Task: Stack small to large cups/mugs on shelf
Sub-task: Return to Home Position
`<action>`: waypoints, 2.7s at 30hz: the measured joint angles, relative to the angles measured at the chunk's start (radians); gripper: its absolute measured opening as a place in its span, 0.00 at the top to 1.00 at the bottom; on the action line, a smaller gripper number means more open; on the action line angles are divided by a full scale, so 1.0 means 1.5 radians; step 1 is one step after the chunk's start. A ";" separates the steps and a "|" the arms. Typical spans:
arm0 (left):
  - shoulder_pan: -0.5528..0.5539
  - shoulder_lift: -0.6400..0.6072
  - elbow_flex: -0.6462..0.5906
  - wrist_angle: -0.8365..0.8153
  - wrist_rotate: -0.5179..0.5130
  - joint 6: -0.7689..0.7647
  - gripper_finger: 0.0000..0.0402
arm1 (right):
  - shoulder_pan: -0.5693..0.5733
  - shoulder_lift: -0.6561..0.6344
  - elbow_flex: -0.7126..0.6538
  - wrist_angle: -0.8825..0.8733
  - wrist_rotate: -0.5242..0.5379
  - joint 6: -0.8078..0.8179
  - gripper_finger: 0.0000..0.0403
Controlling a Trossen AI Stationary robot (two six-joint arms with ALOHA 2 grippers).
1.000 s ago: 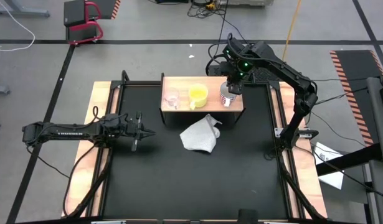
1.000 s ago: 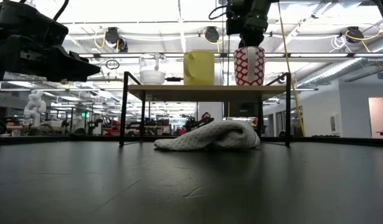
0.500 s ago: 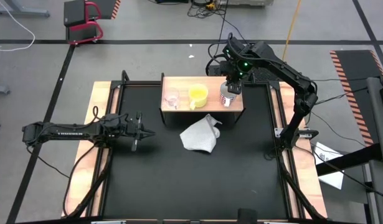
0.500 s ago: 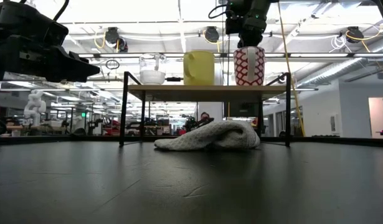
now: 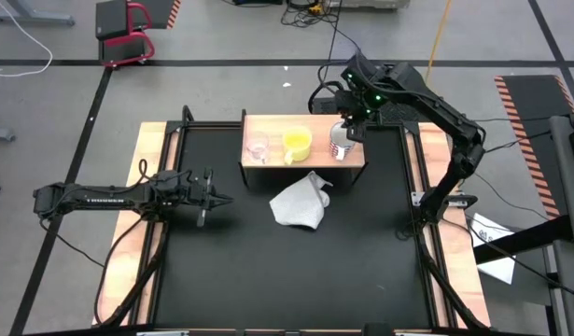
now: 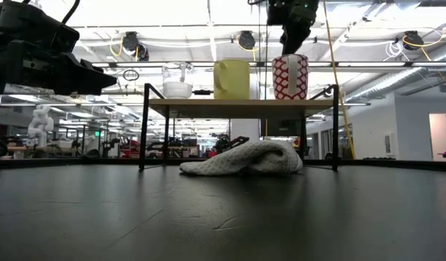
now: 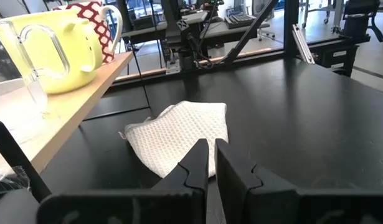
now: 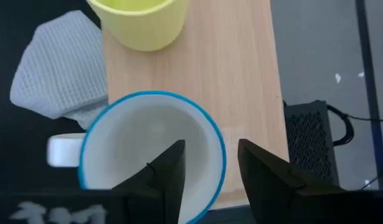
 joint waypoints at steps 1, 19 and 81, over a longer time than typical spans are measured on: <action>0.000 0.000 0.000 0.000 0.000 -0.001 0.92 | 0.003 -0.006 0.000 0.000 0.000 0.000 0.65; 0.000 0.000 0.000 0.001 0.000 -0.014 0.92 | 0.079 -0.117 0.000 -0.030 0.001 0.015 0.91; 0.000 0.000 0.000 0.003 -0.003 -0.007 0.92 | 0.312 -0.868 -0.896 0.519 -0.126 0.278 1.00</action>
